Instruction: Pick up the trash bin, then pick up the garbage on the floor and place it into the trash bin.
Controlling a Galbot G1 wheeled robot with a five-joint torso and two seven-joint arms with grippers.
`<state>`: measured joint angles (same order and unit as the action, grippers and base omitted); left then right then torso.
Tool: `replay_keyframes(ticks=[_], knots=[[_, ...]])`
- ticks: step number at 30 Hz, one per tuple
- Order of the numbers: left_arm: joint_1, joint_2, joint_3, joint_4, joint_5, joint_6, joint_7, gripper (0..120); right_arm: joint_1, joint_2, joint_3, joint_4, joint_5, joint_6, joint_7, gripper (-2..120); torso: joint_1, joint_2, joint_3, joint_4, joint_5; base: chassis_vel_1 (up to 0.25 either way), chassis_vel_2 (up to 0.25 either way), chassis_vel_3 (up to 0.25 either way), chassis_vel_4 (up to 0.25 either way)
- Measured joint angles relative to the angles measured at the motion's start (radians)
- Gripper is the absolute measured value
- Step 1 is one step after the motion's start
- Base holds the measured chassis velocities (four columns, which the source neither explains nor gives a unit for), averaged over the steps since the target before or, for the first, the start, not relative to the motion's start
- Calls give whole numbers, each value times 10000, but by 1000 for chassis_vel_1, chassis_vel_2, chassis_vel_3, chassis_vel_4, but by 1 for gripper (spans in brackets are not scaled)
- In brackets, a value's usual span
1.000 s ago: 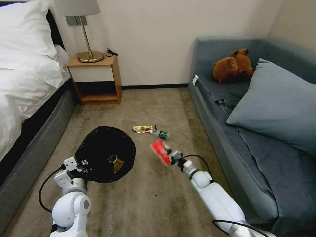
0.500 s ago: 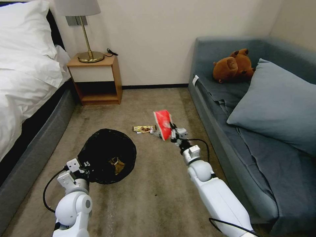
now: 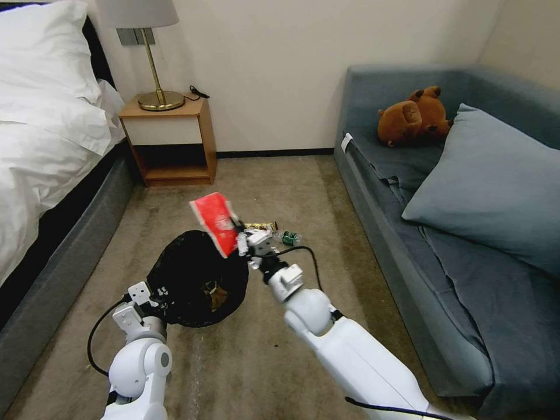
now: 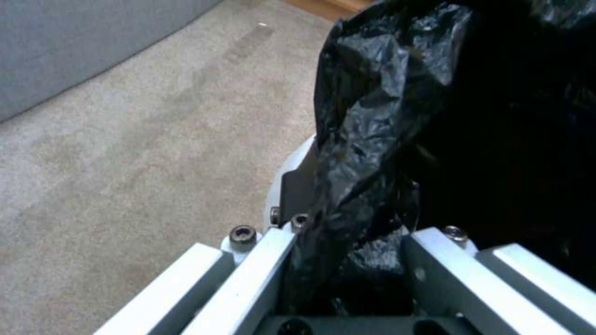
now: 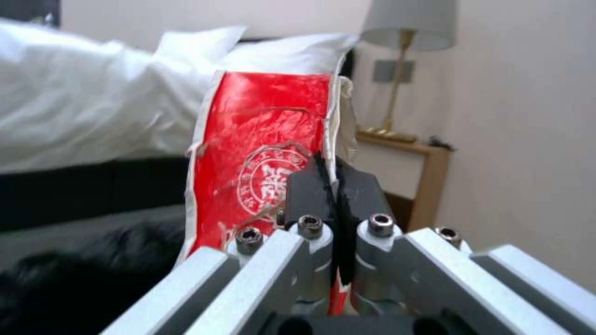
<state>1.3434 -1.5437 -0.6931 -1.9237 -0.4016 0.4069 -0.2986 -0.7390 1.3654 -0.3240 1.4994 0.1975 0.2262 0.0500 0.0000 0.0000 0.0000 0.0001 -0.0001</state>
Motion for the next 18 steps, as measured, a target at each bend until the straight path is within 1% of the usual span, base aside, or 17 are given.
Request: replay_keyframes(ticks=[3, 8, 18], knots=[[45, -37, -8, -65, 25, 4, -2, 1, 59, 133, -379, -627, -302, 182, -5, 0, 0, 0, 0, 0, 0, 0, 0, 0, 0], [100, -91, -9, -73, 73, -15, 1, 1, -122, 212, -454, -1124, -556, 347, -46, 0, 0, 0, 0, -2, 0, 0, 0, 0, 0], [117, -213, 133, -91, 242, -53, 12, 1, -498, 341, -499, -1598, -931, 461, -86, 0, -1, 0, 0, -2, 0, 0, 0, 0, 0]])
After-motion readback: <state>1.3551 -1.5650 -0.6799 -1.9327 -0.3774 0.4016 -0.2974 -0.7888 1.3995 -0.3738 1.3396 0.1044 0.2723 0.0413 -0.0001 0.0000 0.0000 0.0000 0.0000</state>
